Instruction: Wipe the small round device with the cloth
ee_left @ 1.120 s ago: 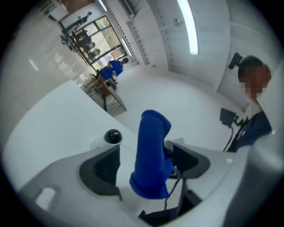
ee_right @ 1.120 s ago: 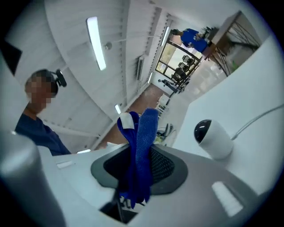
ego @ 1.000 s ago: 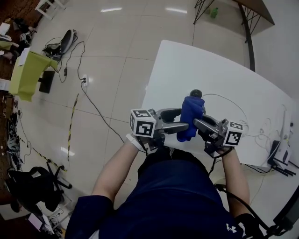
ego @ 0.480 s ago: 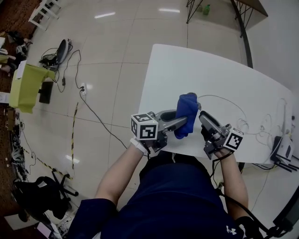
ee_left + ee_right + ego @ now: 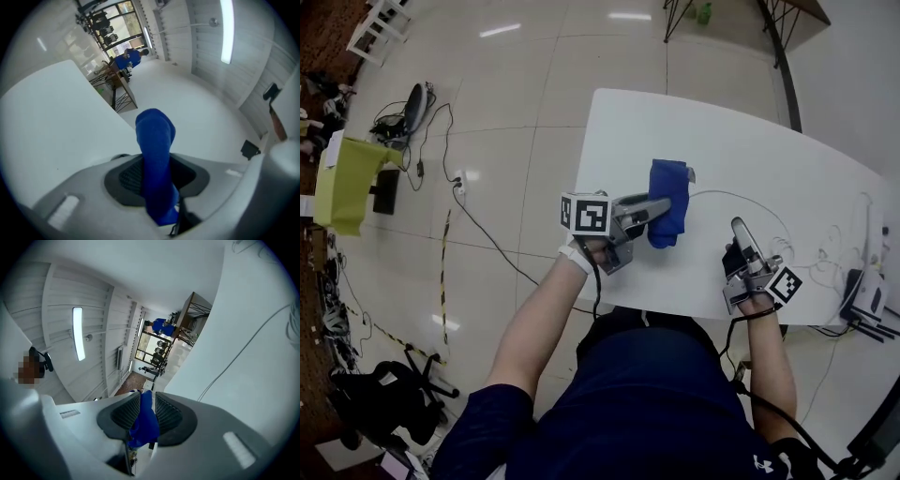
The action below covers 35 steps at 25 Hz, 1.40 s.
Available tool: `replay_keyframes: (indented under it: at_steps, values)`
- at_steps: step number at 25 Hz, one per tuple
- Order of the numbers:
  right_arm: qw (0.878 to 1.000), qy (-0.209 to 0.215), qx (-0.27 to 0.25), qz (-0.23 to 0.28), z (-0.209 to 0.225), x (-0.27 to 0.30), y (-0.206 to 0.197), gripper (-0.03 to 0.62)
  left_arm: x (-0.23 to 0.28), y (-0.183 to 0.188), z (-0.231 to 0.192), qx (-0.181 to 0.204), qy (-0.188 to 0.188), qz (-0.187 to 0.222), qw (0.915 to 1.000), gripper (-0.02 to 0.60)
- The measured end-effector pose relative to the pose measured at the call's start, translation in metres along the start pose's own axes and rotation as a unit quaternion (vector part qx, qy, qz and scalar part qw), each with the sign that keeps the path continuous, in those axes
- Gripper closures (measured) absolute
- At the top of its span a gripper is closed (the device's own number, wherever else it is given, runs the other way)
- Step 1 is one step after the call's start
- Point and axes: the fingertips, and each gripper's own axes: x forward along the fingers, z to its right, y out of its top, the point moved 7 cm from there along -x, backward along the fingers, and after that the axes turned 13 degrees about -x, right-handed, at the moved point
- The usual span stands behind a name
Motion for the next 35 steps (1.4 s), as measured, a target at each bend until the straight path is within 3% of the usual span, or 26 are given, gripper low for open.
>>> replay_keyframes:
  at_steps: [7,10,12,16,21,25,27,29,31,33,35]
  values:
    - [1.0,-0.012,0.013,-0.014,0.005,0.0,-0.012,0.497,-0.033,0.005,-0.045,-0.092,-0.034,-0.012,0.9951,0.44]
    - [1.0,-0.016,0.012,-0.016,0.006,-0.003,-0.013,0.499,-0.034,0.001,-0.071,-0.138,-0.025,0.001,0.9901,0.44]
    - [1.0,-0.019,0.011,-0.018,0.007,-0.004,-0.013,0.502,-0.032,-0.002,-0.087,-0.146,-0.004,0.005,0.9892,0.44]
    - [1.0,-0.023,0.007,-0.02,0.005,-0.005,-0.013,0.505,-0.027,-0.003,-0.104,-0.136,0.061,0.001,0.9888,0.439]
    - [1.0,-0.019,0.003,-0.022,0.0,-0.008,-0.015,0.51,-0.025,-0.002,-0.118,-0.123,0.15,0.007,0.981,0.439]
    - [1.0,-0.014,0.0,-0.024,-0.009,-0.007,-0.018,0.51,-0.024,0.002,-0.104,-0.066,0.199,-0.002,0.9778,0.439]
    - [1.0,-0.013,-0.001,-0.024,-0.011,-0.009,-0.018,0.51,-0.022,0.004,-0.086,-0.007,0.229,-0.01,0.9735,0.439]
    - [1.0,-0.012,-0.002,-0.023,-0.01,-0.014,-0.017,0.511,-0.016,0.005,-0.062,0.081,0.262,-0.024,0.9613,0.437]
    - [1.0,-0.012,-0.003,-0.022,-0.008,-0.019,-0.016,0.514,-0.008,0.006,-0.035,0.184,0.292,-0.028,0.9382,0.436]
    - [1.0,-0.011,-0.003,-0.022,-0.01,-0.021,-0.019,0.516,-0.005,0.006,-0.008,0.293,0.313,-0.026,0.903,0.436]
    - [1.0,-0.009,-0.005,-0.022,-0.014,-0.021,-0.021,0.516,-0.003,0.0,0.012,0.411,0.321,-0.028,0.8527,0.436]
